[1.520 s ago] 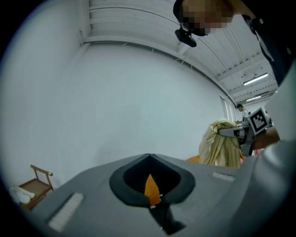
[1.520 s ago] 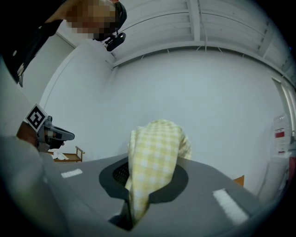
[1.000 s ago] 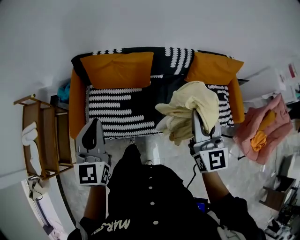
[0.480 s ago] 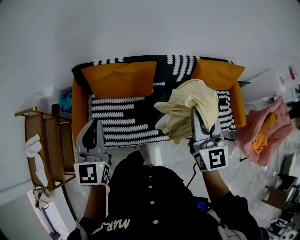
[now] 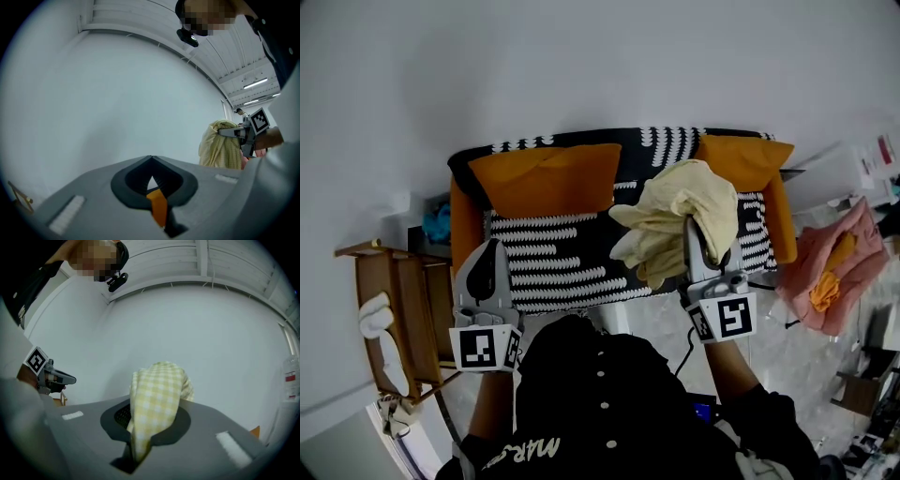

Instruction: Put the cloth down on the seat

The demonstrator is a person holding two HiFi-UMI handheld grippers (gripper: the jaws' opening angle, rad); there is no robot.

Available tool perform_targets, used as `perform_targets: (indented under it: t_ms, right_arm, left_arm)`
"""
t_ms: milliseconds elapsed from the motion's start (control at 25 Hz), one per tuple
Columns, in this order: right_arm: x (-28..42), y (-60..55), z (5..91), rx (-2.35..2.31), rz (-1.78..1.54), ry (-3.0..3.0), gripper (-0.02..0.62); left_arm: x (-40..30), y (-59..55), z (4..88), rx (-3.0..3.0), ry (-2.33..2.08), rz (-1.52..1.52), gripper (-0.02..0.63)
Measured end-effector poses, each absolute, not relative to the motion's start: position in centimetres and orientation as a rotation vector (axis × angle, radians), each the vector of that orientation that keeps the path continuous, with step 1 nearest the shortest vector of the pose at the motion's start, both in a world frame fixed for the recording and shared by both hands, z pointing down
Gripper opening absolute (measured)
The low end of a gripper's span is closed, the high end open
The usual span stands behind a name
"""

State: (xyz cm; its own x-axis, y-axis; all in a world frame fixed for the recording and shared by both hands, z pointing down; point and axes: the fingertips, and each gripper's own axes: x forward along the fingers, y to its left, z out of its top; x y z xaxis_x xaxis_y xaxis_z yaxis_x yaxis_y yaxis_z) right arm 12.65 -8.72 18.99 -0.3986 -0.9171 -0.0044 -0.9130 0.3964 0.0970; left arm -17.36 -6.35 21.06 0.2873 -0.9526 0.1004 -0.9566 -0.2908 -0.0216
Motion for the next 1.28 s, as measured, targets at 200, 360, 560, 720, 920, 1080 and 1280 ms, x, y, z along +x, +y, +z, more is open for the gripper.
perform_targets:
  t_ms: [200,360,560,720,920,1080,1280]
  right_arm:
    - [11.7,-10.9,18.7,1.719,-0.136,-2.571,0.058]
    - [10.4,-11.7,18.5,1.712,-0.145,-2.573,0.058]
    - [9.5,-12.1,19.0,1.672,-0.124,-2.575,0.058]
    - [9.7,-11.5,20.0,1.636,-0.090,-2.560,0.058]
    - [10.5,-11.3,20.1,1.612,-0.079,-2.583,0.058]
    - [10.8,-11.3,20.3,1.578,-0.072,-2.606,0.058]
    - [10.9,-11.5,21.1,1.526,-0.026,-2.627,0.058]
  left_arm:
    - [-18.8,-8.4,20.7,2.500,-1.839,0.142,0.000]
    - [-19.9,-9.3,20.9,2.504,-1.834,0.144,0.000]
    - [-20.2,-10.0,21.9,2.485,-1.816,0.153,0.000]
    - [-19.5,-9.4,23.2,2.459,-1.794,0.168,0.000]
    - [-18.0,-8.5,23.7,2.441,-1.788,0.186,0.000]
    - [-17.5,-7.7,23.4,2.413,-1.819,0.190,0.000]
    - [-17.2,-6.8,23.4,2.384,-1.879,0.178,0.000]
